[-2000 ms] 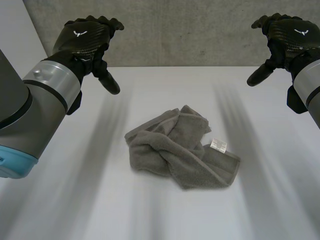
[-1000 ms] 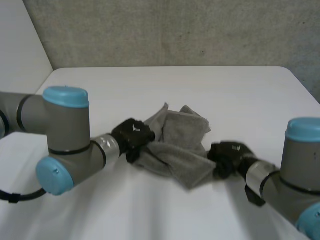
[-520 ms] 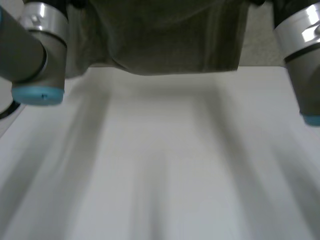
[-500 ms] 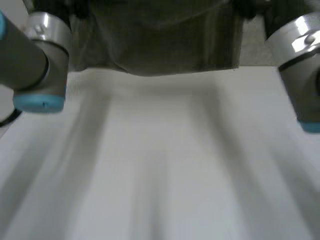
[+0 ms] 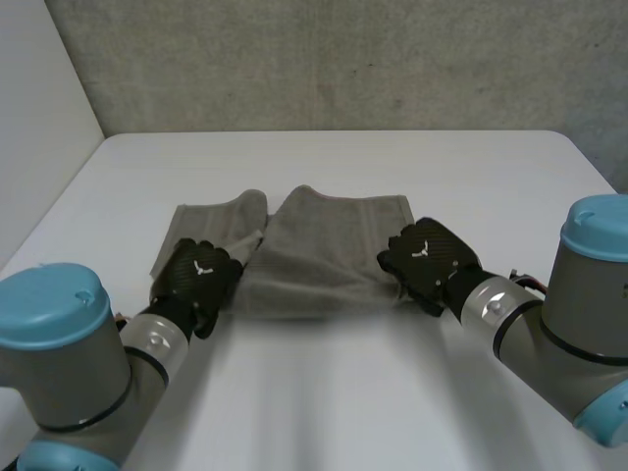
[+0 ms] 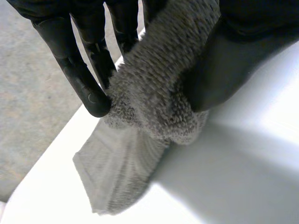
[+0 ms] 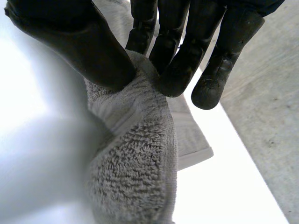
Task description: Fold the towel.
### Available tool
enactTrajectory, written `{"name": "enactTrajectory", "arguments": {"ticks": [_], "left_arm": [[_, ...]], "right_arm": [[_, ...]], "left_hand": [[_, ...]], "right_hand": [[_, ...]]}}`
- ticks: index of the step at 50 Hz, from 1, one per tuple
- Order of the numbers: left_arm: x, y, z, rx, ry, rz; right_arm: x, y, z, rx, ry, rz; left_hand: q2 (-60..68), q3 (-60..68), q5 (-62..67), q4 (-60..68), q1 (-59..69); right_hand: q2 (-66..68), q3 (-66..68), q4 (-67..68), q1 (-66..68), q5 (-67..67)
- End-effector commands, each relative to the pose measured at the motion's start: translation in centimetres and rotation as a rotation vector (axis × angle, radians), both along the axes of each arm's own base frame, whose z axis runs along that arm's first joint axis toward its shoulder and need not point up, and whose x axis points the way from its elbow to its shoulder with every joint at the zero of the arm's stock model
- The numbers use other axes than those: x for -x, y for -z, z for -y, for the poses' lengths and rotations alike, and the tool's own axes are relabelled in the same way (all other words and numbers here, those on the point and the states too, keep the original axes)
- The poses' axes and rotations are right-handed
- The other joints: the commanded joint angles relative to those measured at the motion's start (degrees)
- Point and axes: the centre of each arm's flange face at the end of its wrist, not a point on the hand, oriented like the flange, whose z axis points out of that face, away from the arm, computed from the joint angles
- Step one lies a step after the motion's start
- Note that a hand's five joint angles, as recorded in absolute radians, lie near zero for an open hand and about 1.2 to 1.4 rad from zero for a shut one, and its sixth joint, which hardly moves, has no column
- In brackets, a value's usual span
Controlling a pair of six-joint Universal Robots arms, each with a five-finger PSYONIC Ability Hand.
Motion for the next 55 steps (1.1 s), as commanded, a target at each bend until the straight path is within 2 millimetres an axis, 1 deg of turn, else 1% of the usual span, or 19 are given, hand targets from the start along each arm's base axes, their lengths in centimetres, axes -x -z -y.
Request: {"name": "enactTrajectory", "arguments": {"ticks": [1,2,3,4,7,9,10,11,12,13,15,18,20,21,25,35,46,50,55], "left_arm": [[0.1,-2.0,-2.4,-0.045,0.041,0.013],[0.1,-2.0,-2.4,-0.045,0.041,0.013],[0.1,-2.3,-2.7,-0.055,0.049,0.02],[0.2,-2.7,-2.8,-0.051,0.06,0.024],[0.4,-3.3,-2.2,-0.026,0.059,0.009],[1.0,-4.6,-0.5,0.026,0.051,-0.019],[1.0,-4.6,-0.5,0.027,0.051,-0.019],[1.3,-5.3,0.5,0.053,0.047,-0.035],[1.4,-5.2,1.8,0.056,0.035,-0.035],[1.4,-5.2,1.8,0.056,0.034,-0.035],[0.9,-4.3,4.8,0.035,0.004,-0.018],[1.0,-3.7,5.6,0.024,0.022,-0.001],[1.7,-2.8,6.3,0.004,0.116,0.041],[1.7,-2.8,6.3,0.003,0.116,0.041],[3.1,-1.1,6.8,-0.02,0.269,0.109],[3.7,-0.1,7.8,-0.048,0.344,0.239],[3.1,-0.4,8.1,-0.034,0.368,0.316],[2.0,-0.5,8.2,-0.059,0.373,0.367],[1.4,-0.6,7.9,-0.093,0.421,0.378]], "right_arm": [[0.4,0.3,-0.8,-0.018,0.001,-0.008],[0.5,0.4,-1.1,-0.027,-0.002,-0.011],[0.7,0.8,-1.5,-0.039,-0.005,-0.017],[0.7,0.8,-1.5,-0.039,-0.005,-0.017],[0.7,1.1,-1.6,-0.04,-0.006,-0.016],[0.7,1.1,-1.4,-0.033,-0.004,-0.014],[0.7,1.2,-1.4,-0.032,-0.004,-0.013],[0.7,1.2,-1.4,-0.03,-0.004,-0.013],[0.7,1.2,-1.4,-0.03,-0.004,-0.013],[0.7,1.3,-1.4,-0.03,-0.004,-0.013],[0.7,1.3,-1.4,-0.032,-0.004,-0.013],[0.7,1.3,-1.4,-0.033,-0.002,-0.014],[0.7,1.4,-1.3,-0.033,-0.002,-0.014],[0.7,1.4,-1.4,-0.035,-0.002,-0.014],[0.8,1.6,-1.4,-0.04,-0.002,-0.017],[0.8,2.2,-1.5,-0.055,-0.005,-0.03],[0.9,2.7,-1.2,-0.064,0.001,-0.035],[0.9,2.8,-1.1,-0.066,0.002,-0.037],[1.0,3.0,-1.1,-0.07,0.005,-0.039]], "left_hand": [[-23.0,-23.37,-33.13,-22.55,-23.59],[-23.03,-23.4,-33.16,-22.58,-23.62],[-30.94,-31.3,-41.06,-30.49,-31.52],[-44.1,-44.46,-54.22,-43.65,-44.68],[-47.59,-47.96,-57.72,-47.14,-48.18],[-53.11,-53.47,-63.23,-52.66,-53.69],[-53.14,-53.51,-63.27,-52.69,-53.73],[-53.64,-54.01,-63.77,-53.19,-54.23],[-53.65,-54.01,-63.77,-53.2,-54.23],[-53.65,-54.01,-63.77,-53.2,-54.23],[-53.81,-54.18,-63.94,-53.37,-54.4],[-53.82,-54.18,-63.94,-53.37,-54.4],[-54.32,-54.69,-64.44,-53.87,-54.91],[-54.32,-54.69,-64.44,-53.87,-54.91],[-54.32,-54.69,-64.44,-53.87,-54.91],[-53.65,-54.01,-63.77,-53.2,-54.23],[-49.78,-50.15,-59.9,-49.33,-50.37],[-49.78,-50.15,-59.9,-49.33,-50.37],[-49.61,-49.98,-59.73,-49.16,-50.2]], "right_hand": [[4.13,3.53,3.82,5.32,3.02],[4.13,3.53,3.82,5.32,3.02],[4.13,3.53,3.82,5.32,3.02],[4.13,3.53,3.82,5.32,3.02],[4.13,3.53,3.82,5.32,3.02],[4.13,3.53,3.82,5.32,3.02],[4.13,3.53,3.82,5.32,3.02],[4.13,3.53,3.82,5.32,3.02],[4.13,3.53,3.82,5.32,3.02],[4.13,3.53,3.82,5.32,3.02],[4.13,3.53,3.82,5.32,3.02],[4.13,3.53,3.82,5.32,3.02],[4.13,3.53,3.82,5.32,3.02],[4.13,3.53,3.82,5.32,3.02],[4.13,3.53,3.82,5.32,3.02],[4.13,3.53,3.82,5.32,3.02],[4.13,3.53,3.82,5.32,3.02],[4.13,3.53,3.82,5.32,3.02],[4.13,3.53,3.82,5.32,3.02]]}}
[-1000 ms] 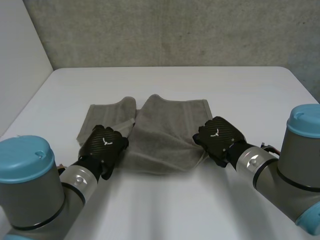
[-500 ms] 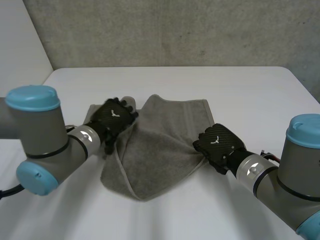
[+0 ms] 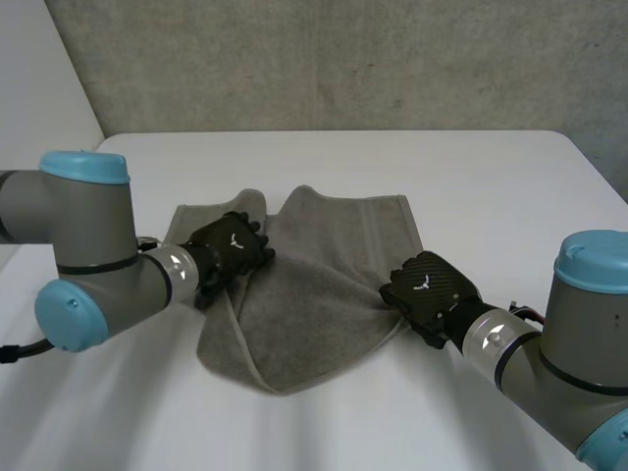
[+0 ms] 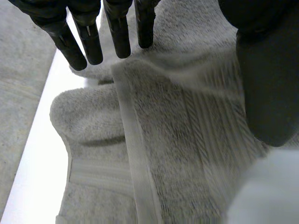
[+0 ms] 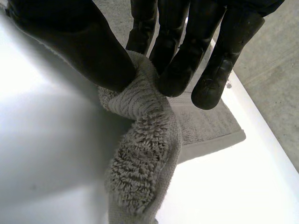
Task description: Fold the towel.
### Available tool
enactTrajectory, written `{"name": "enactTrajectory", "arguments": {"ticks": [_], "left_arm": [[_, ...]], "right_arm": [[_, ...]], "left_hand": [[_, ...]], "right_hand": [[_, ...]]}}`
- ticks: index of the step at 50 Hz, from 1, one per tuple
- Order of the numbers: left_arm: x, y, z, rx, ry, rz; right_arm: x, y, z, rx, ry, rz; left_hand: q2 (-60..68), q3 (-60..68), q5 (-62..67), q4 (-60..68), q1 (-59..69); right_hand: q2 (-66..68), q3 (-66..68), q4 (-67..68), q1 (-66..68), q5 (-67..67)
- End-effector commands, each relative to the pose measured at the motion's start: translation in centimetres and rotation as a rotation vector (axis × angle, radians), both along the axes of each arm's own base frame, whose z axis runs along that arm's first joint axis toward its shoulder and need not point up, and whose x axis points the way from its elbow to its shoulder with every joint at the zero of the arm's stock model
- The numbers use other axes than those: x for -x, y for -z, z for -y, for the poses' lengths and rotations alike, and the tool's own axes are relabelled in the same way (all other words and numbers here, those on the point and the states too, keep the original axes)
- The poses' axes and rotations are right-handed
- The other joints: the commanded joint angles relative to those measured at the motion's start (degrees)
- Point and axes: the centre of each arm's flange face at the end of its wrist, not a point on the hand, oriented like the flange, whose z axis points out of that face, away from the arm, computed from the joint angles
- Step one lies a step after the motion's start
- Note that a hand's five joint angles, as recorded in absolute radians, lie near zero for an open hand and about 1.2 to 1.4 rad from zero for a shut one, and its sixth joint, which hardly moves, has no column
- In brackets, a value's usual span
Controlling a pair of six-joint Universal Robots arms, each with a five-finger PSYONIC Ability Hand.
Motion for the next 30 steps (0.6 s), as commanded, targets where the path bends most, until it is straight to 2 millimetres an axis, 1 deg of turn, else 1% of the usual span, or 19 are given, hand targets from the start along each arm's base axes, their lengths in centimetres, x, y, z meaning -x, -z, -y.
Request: {"name": "enactTrajectory", "arguments": {"ticks": [1,3,10,11,12,14,15,16,17,20,22,25,28,30], "left_arm": [[-1.0,-0.2,-0.2,-0.045,0.042,0.037],[-1.1,-0.2,-0.2,-0.061,0.073,0.025],[-1.6,0.0,0.2,-0.071,0.066,0.018],[-1.6,0.1,0.2,-0.071,0.065,0.017],[-1.6,0.1,0.2,-0.071,0.065,0.017],[-1.6,0.1,0.3,-0.072,0.063,0.017],[-1.6,0.1,0.3,-0.072,0.063,0.017],[-1.5,0.1,0.2,-0.072,0.064,0.013],[-1.5,-0.2,0.3,-0.064,0.061,0.006],[-1.5,-0.5,0.3,-0.054,0.059,0.001],[-1.5,-1.3,0.1,-0.035,0.058,-0.006],[-1.6,-1.8,0.0,-0.024,0.057,-0.009],[-2.1,-2.3,-0.3,-0.021,0.037,-0.008],[-3.4,-2.3,-0.2,-0.038,0.0,-0.002]], "right_arm": [[0.0,0.3,0.1,-0.007,0.002,-0.004],[0.1,0.4,0.1,-0.01,0.003,-0.006],[0.0,0.7,0.2,-0.018,0.003,-0.011],[0.0,0.7,0.2,-0.018,0.003,-0.011],[0.0,0.8,0.2,-0.019,0.003,-0.011],[0.0,0.9,0.2,-0.022,0.003,-0.013],[0.0,0.9,0.3,-0.022,0.004,-0.012],[0.0,0.9,0.3,-0.022,0.004,-0.012],[0.0,1.0,0.2,-0.024,0.003,-0.013],[0.0,1.1,0.3,-0.027,0.002,-0.016],[0.0,1.1,0.3,-0.026,0.003,-0.018],[0.0,1.1,0.4,-0.016,0.002,-0.028],[0.1,0.9,0.7,-0.005,0.007,-0.029],[1.0,0.3,2.0,0.007,0.055,-0.024]], "left_hand": [[-1.07,-0.93,-11.32,-0.44,-0.48],[0.1,0.24,-10.15,0.73,0.69],[1.96,2.1,-8.29,2.59,2.55],[5.46,5.6,-4.8,6.09,6.05],[5.49,5.63,-4.76,6.12,6.08],[20.38,20.52,10.13,21.01,20.97],[20.46,20.6,10.21,21.09,21.05],[32.95,33.09,22.7,33.58,33.54],[42.57,42.71,32.32,43.2,43.16],[44.69,44.83,34.43,45.32,45.28],[47.53,47.67,37.27,48.16,48.12],[49.4,49.54,39.14,50.03,49.99],[53.1,53.24,42.84,53.73,53.69],[58.78,58.93,48.53,59.41,59.37]], "right_hand": [[4.13,3.53,3.82,5.32,3.06],[4.13,3.53,3.82,5.32,3.06],[4.13,3.53,3.82,5.32,3.06],[4.13,3.53,3.82,5.32,3.06],[4.13,3.53,3.82,5.32,3.06],[4.13,3.53,3.82,5.32,3.06],[4.13,3.53,3.82,5.32,3.06],[4.13,3.53,3.82,5.32,3.06],[4.13,3.53,3.82,5.32,3.06],[4.13,3.53,3.82,5.32,3.06],[4.13,3.53,3.82,5.32,3.06],[4.13,3.53,3.82,5.32,3.06],[4.13,3.53,3.82,5.32,3.06],[4.13,3.53,3.82,5.32,3.06]]}}
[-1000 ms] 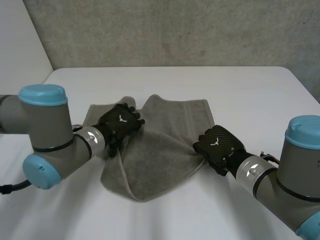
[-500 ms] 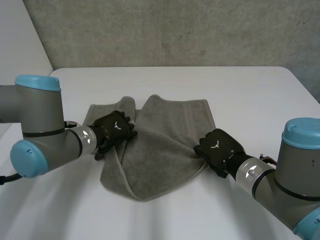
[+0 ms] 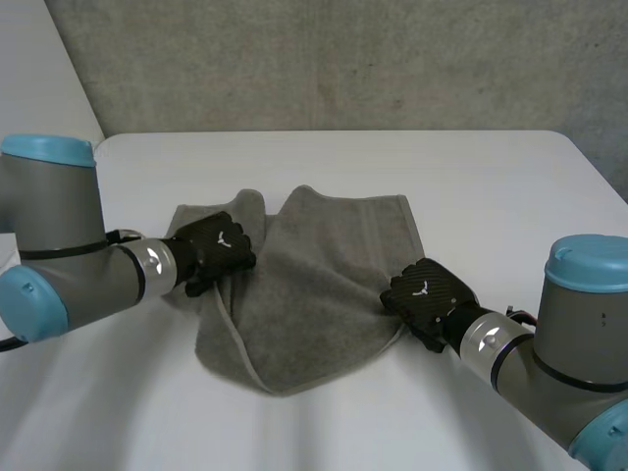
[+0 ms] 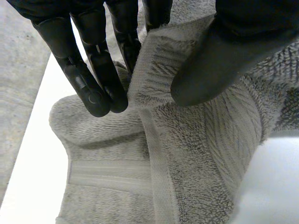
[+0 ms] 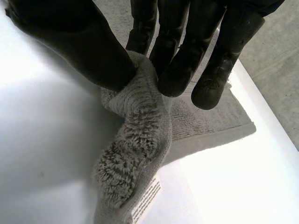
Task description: Fold the towel.
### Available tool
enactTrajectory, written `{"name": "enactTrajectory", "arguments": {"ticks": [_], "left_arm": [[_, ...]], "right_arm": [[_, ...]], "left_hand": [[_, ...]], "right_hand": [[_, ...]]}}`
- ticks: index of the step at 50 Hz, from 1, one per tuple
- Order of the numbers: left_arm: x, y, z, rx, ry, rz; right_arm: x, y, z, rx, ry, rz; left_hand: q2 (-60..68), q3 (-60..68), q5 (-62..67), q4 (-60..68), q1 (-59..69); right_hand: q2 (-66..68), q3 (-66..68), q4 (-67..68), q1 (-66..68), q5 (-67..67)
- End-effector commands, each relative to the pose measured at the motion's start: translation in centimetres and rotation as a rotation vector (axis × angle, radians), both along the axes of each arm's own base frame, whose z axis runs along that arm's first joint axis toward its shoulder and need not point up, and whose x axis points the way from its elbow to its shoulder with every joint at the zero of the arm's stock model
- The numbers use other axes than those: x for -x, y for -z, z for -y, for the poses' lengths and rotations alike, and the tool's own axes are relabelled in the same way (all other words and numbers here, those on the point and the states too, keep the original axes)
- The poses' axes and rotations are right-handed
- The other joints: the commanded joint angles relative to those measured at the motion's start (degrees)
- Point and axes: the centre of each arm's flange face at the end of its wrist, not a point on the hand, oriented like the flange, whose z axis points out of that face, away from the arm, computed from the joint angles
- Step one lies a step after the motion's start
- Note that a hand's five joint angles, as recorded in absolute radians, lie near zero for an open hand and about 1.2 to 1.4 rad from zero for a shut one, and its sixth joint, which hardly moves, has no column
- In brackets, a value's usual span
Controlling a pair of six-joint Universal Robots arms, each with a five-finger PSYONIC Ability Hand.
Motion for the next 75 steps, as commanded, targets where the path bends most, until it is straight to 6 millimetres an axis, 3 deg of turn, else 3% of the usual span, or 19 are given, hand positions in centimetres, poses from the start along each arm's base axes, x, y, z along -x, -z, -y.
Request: {"name": "enactTrajectory", "arguments": {"ticks": [1,6,9,15,17,24,31,36,41,45,50,52,53,55,60,66,69,71,75], "left_arm": [[-1.8,-0.8,-0.3,-0.007,-0.056,0.006],[-3.5,-1.5,-0.9,-0.018,-0.106,0.001],[-3.8,-3.1,-1.8,-0.013,-0.134,-0.039],[-3.8,-9.1,-2.9,0.05,-0.22,-0.258],[-4.0,-13.1,-3.5,0.09,-0.267,-0.406],[-5.3,-16.9,-4.0,0.109,-0.418,-0.589],[-6.1,-15.0,-3.1,0.12,-0.511,-0.489],[-5.9,-8.5,-1.6,-0.02,-0.524,-0.281],[-5.4,-5.3,0.8,-0.076,-0.538,-0.221],[-4.8,-5.5,3.2,-0.027,-0.564,-0.224],[-4.2,-10.3,7.2,0.179,-0.605,-0.324],[-3.9,-16.1,9.2,0.41,-0.602,-0.48],[-3.9,-16.2,9.2,0.412,-0.602,-0.481],[-3.6,-21.8,9.9,0.656,-0.583,-0.68],[-3.9,-27.0,9.3,0.902,-0.542,-0.87],[-3.9,-25.0,9.7,0.862,-0.552,-0.839],[-3.7,-21.3,10.1,0.758,-0.569,-0.768],[-3.7,-16.2,10.1,0.63,-0.573,-0.683],[-3.9,-11.7,9.6,0.527,-0.553,-0.616]], "right_arm": [[1.0,-0.9,1.7,0.026,0.053,0.0],[2.3,-3.4,3.3,0.055,0.134,0.021],[2.7,-7.6,3.4,0.101,0.172,0.087],[3.3,-15.9,4.0,0.121,0.236,0.323],[3.3,-19.6,3.5,0.135,0.22,0.388],[3.6,-24.0,2.2,0.15,0.192,0.349],[4.6,-20.5,4.8,0.027,0.204,0.101],[3.1,-15.7,6.3,-0.049,0.116,-0.061],[0.9,-14.3,8.4,0.037,0.096,-0.034],[0.0,-15.0,10.6,0.168,0.139,0.008],[-1.6,-20.1,13.5,0.524,0.195,0.171],[-2.8,-24.3,14.5,0.783,0.209,0.356],[-2.8,-24.3,14.5,0.784,0.209,0.357],[-2.2,-29.3,13.5,1.006,0.225,0.563],[-0.4,-34.6,10.4,1.121,0.193,0.734],[-1.4,-30.4,12.6,0.921,0.175,0.616],[-2.1,-27.1,13.4,0.776,0.151,0.516],[-2.8,-23.3,13.9,0.663,0.133,0.407],[-3.3,-19.3,14.0,0.575,0.12,0.299]], "left_hand": [[2.38,1.09,-8.3,1.83,2.44],[5.89,4.6,-4.79,5.34,5.95],[5.89,4.6,-4.79,5.34,5.95],[5.89,4.6,-4.79,5.34,5.95],[5.89,4.6,-4.79,5.34,5.95],[5.89,4.6,-4.79,5.34,5.95],[5.89,4.6,-4.79,5.34,5.95],[5.89,4.6,-4.79,5.34,5.95],[5.89,4.6,-4.79,5.34,5.95],[5.89,4.6,-4.79,5.34,5.95],[5.89,4.6,-4.79,5.34,5.95],[5.89,4.6,-4.79,5.34,5.95],[5.89,4.6,-4.79,5.34,5.95],[5.89,4.6,-4.79,5.34,5.95],[5.89,4.6,-4.79,5.34,5.95],[5.89,4.6,-4.79,5.34,5.95],[5.89,4.6,-4.79,5.34,5.95],[5.89,4.6,-4.79,5.34,5.95],[5.89,4.6,-4.79,5.34,5.95]], "right_hand": [[4.13,3.53,3.82,5.32,3.06],[4.13,3.53,3.82,5.32,3.06],[4.13,3.53,3.82,5.32,3.06],[4.13,3.53,3.82,5.32,3.06],[4.13,3.53,3.82,5.32,3.06],[4.13,3.53,3.82,5.32,3.06],[4.13,3.53,3.82,5.32,3.06],[4.13,3.53,3.82,5.32,3.06],[4.13,3.53,3.82,5.32,3.06],[4.13,3.53,3.82,5.32,3.06],[4.13,3.53,3.82,5.32,3.06],[4.13,3.53,3.82,5.32,3.06],[4.13,3.53,3.82,5.32,3.06],[4.13,3.53,3.82,5.32,3.06],[4.13,3.53,3.82,5.32,3.06],[4.13,3.53,3.82,5.32,3.06],[4.13,3.53,3.82,5.32,3.06],[4.13,3.53,3.82,5.32,3.06],[4.13,3.53,3.82,5.32,3.06]]}}
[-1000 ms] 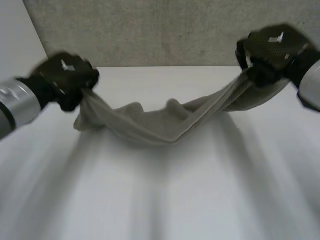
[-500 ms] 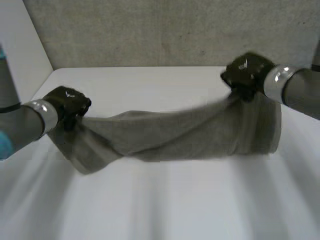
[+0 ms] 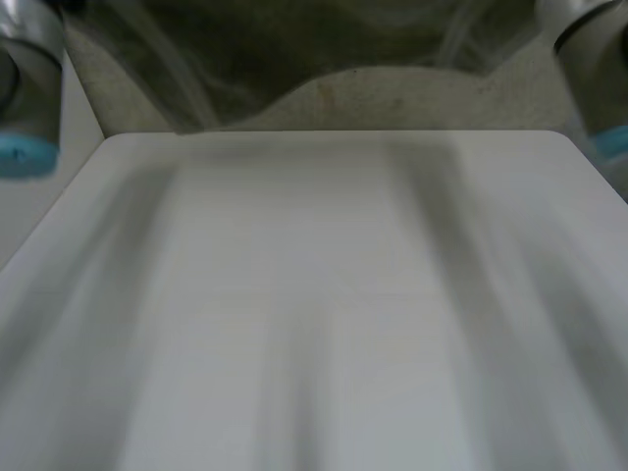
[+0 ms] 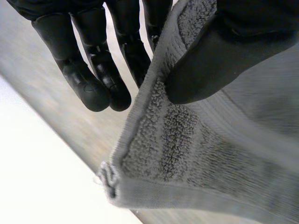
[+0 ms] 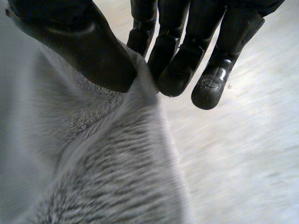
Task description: Fold the towel.
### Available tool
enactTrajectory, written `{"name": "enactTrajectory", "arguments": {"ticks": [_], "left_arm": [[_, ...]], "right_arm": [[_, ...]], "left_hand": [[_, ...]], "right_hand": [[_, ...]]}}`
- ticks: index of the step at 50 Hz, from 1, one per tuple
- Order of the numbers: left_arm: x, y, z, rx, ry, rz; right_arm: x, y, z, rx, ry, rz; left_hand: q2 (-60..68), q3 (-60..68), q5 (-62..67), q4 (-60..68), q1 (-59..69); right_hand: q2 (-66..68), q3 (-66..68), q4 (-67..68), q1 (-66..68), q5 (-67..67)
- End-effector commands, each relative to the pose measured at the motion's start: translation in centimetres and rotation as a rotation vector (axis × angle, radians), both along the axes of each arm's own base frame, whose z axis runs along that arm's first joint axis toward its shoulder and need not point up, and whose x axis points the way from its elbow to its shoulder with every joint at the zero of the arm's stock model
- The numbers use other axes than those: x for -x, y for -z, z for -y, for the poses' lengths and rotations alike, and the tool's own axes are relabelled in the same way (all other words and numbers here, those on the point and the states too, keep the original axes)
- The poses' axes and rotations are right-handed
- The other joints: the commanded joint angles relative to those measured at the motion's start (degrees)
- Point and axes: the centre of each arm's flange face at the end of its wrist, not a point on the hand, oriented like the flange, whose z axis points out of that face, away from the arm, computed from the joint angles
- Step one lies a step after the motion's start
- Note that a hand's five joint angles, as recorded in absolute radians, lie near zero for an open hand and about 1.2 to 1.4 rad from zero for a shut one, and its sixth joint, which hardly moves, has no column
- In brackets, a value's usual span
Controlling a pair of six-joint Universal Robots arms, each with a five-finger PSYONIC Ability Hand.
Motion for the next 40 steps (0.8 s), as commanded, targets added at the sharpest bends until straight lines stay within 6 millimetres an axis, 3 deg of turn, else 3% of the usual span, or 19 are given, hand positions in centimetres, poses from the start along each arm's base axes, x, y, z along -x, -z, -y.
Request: {"name": "enactTrajectory", "arguments": {"ticks": [1,2,4,5,7,8,9,10,12,15,18,20,21,23,26,31,34,38,40], "left_arm": [[-0.2,11.2,-0.9,-0.297,0.073,0.115],[-0.2,11.2,-0.9,-0.298,0.074,0.115],[-1.0,15.9,-1.6,-0.405,0.082,0.156],[-1.0,16.0,-1.6,-0.405,0.082,0.156],[-1.4,19.9,-2.7,-0.494,0.086,0.203],[-1.4,19.9,-2.7,-0.495,0.086,0.203],[-1.6,21.3,-3.3,-0.53,0.087,0.23],[-1.6,21.4,-3.3,-0.531,0.087,0.231],[-2.7,23.3,-4.3,-0.59,0.07,0.282],[-3.9,24.0,-5.2,-0.624,0.057,0.317],[-4.2,23.7,-5.8,-0.624,0.062,0.33],[-4.5,22.4,-7.0,-0.604,0.077,0.342],[-4.5,22.4,-7.0,-0.604,0.077,0.342],[-4.6,20.3,-8.7,-0.563,0.089,0.335],[-4.6,19.1,-9.8,-0.539,0.094,0.333],[-5.0,14.3,-14.2,-0.455,0.103,0.322],[-5.6,12.8,-14.8,-0.448,0.1,0.313],[-6.5,12.9,-14.1,-0.5,0.096,0.307],[-6.6,15.1,-12.7,-0.599,0.127,0.307]], "right_arm": [[-1.2,10.1,0.5,-0.284,-0.007,-0.254],[-1.2,10.1,0.5,-0.284,-0.007,-0.254],[-1.0,15.0,0.0,-0.396,-0.01,-0.341],[-1.0,15.0,0.0,-0.396,-0.01,-0.342],[-0.7,19.8,-0.7,-0.518,-0.016,-0.412],[-0.7,19.8,-0.7,-0.518,-0.016,-0.413],[-0.3,21.5,-1.0,-0.565,-0.014,-0.438],[-0.3,21.5,-1.0,-0.566,-0.014,-0.438],[0.3,23.3,-1.7,-0.627,-0.01,-0.459],[0.6,24.4,-2.9,-0.676,-0.018,-0.479],[0.9,24.3,-3.5,-0.689,-0.019,-0.482],[1.6,21.4,-5.4,-0.666,-0.02,-0.468],[1.6,21.4,-5.4,-0.666,-0.02,-0.468],[2.4,19.5,-7.4,-0.669,-0.025,-0.467],[2.8,18.7,-8.6,-0.681,-0.035,-0.474],[4.6,14.0,-13.1,-0.721,-0.073,-0.496],[5.8,12.6,-13.3,-0.753,-0.061,-0.518],[6.8,11.8,-12.8,-0.76,-0.045,-0.569],[6.7,12.0,-11.3,-0.739,-0.048,-0.618]], "left_hand": [[-6.13,-8.56,-13.86,-6.86,0.5],[-6.13,-8.56,-13.86,-6.86,0.5],[-6.13,-8.56,-13.86,-6.86,0.5],[-6.13,-8.56,-13.86,-6.86,0.5],[-6.13,-8.56,-13.86,-6.86,0.5],[-6.13,-8.56,-13.86,-6.86,0.5],[-6.13,-8.56,-13.86,-6.86,0.5],[-6.13,-8.56,-13.86,-6.86,0.5],[-6.13,-8.56,-13.86,-6.86,0.5],[-6.13,-8.56,-13.86,-6.86,0.5],[-6.13,-8.56,-13.86,-6.86,0.5],[-6.13,-8.56,-13.86,-6.86,0.5],[-6.13,-8.56,-13.86,-6.86,0.5],[-6.13,-8.56,-13.86,-6.86,0.5],[-6.13,-8.56,-13.86,-6.86,0.5],[-6.13,-8.56,-13.86,-6.86,0.5],[-6.13,-8.56,-13.86,-6.86,0.5],[-6.13,-8.56,-13.86,-6.86,0.5],[-6.13,-8.56,-13.86,-6.86,0.5]], "right_hand": [[4.13,3.23,3.82,5.31,3.07],[4.13,3.23,3.82,5.31,3.07],[4.13,3.23,3.82,5.31,3.07],[4.13,3.23,3.82,5.31,3.07],[4.13,3.23,3.82,5.31,3.07],[4.13,3.23,3.82,5.31,3.07],[4.13,3.23,3.82,5.31,3.07],[4.13,3.23,3.82,5.31,3.07],[4.13,3.23,3.82,5.31,3.07],[4.13,3.23,3.82,5.31,3.07],[4.13,3.23,3.82,5.31,3.07],[4.13,3.23,3.82,5.31,3.07],[4.13,3.23,3.82,5.31,3.07],[4.13,3.23,3.82,5.31,3.07],[4.13,3.23,3.82,5.31,3.07],[4.13,3.23,3.82,5.31,3.07],[4.13,3.23,3.82,5.31,3.07],[4.13,3.23,3.82,5.31,3.07],[4.13,3.23,3.82,5.31,3.07]]}}
